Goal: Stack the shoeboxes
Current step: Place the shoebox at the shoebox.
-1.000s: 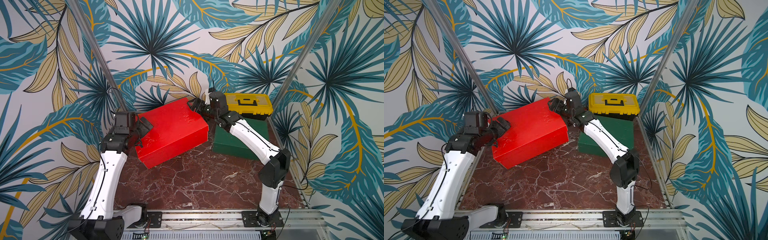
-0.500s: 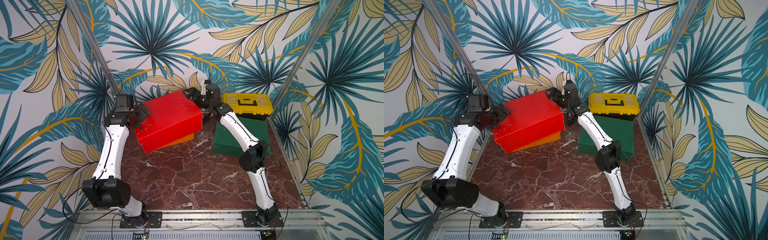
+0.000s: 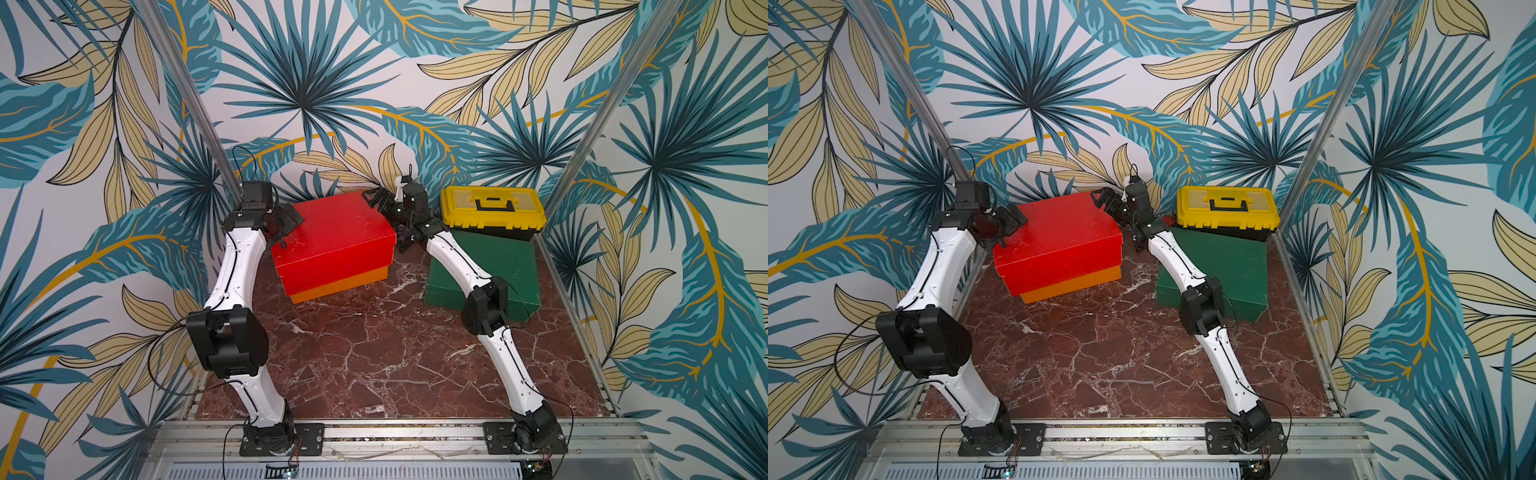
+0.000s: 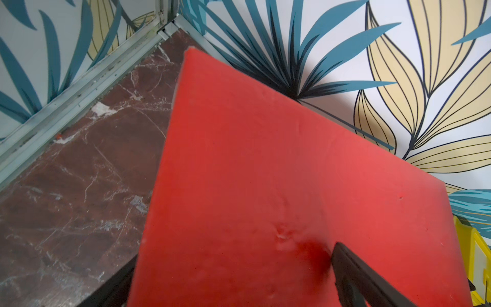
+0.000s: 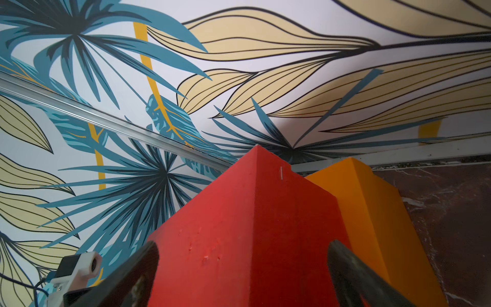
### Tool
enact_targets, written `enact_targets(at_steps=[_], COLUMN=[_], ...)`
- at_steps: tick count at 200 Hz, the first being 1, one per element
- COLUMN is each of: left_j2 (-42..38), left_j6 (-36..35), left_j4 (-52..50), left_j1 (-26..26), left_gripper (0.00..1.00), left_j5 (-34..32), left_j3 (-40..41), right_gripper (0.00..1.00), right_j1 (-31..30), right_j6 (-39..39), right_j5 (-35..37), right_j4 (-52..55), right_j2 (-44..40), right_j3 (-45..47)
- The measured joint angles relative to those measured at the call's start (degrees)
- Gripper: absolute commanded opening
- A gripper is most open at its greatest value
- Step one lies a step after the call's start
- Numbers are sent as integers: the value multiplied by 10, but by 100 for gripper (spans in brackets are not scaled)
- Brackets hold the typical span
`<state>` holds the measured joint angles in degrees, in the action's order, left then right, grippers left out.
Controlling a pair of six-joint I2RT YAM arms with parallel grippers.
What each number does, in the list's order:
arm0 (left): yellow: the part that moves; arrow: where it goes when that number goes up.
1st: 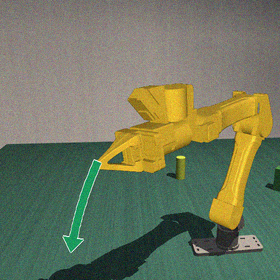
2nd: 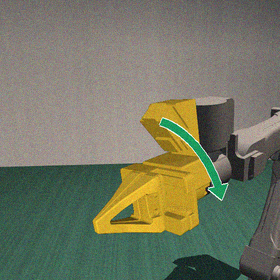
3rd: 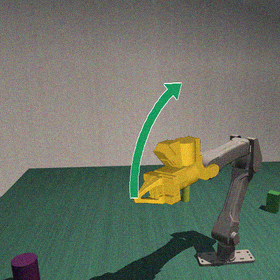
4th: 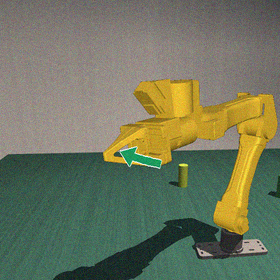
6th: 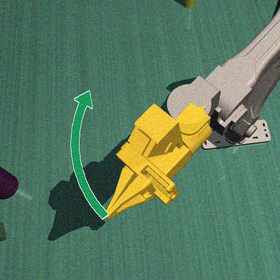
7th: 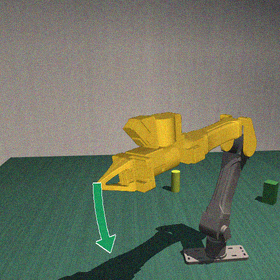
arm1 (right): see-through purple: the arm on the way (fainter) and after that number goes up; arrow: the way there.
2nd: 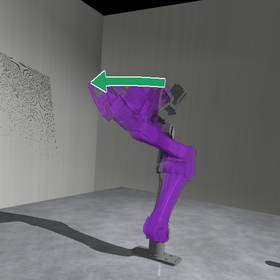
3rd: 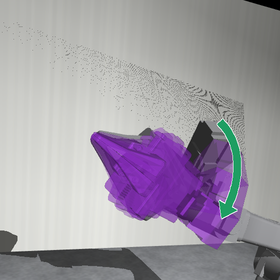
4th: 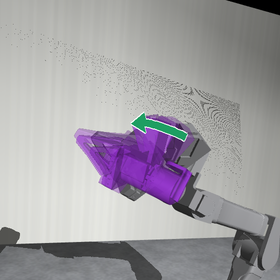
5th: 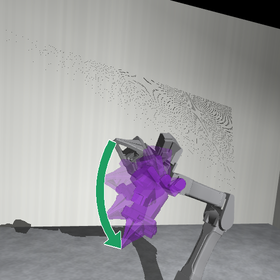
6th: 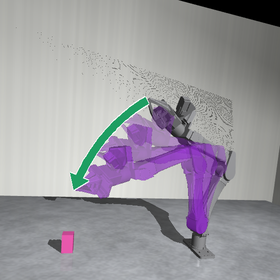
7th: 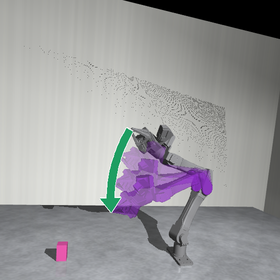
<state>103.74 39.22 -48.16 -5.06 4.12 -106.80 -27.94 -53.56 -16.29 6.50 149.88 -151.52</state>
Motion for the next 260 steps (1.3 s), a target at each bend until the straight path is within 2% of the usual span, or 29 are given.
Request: enact_targets(at_steps=[48, 84, 155, 201, 260], left_j2=[38, 74, 79, 76, 69], left_j6=[-12, -14, -13, -9, -5], left_j4=[20, 51, 73, 99, 137], left_j1=[-10, -26, -36, -47, -52], left_gripper=[100, 100, 100, 100, 100], left_j5=[18, 70, 96, 132, 169], left_j3=[-32, -33, -33, -15, 16], right_gripper=[99, 99, 99, 99, 99], right_j1=[2, 3, 3, 3, 10], right_j6=[1, 26, 69, 117, 160], right_j5=[4, 15, 10, -10, -14], right_j4=[-13, -8, 2, 32, 94], right_j2=[12, 21, 23, -37, -49], right_j3=[-7, -25, -30, 53, 63])
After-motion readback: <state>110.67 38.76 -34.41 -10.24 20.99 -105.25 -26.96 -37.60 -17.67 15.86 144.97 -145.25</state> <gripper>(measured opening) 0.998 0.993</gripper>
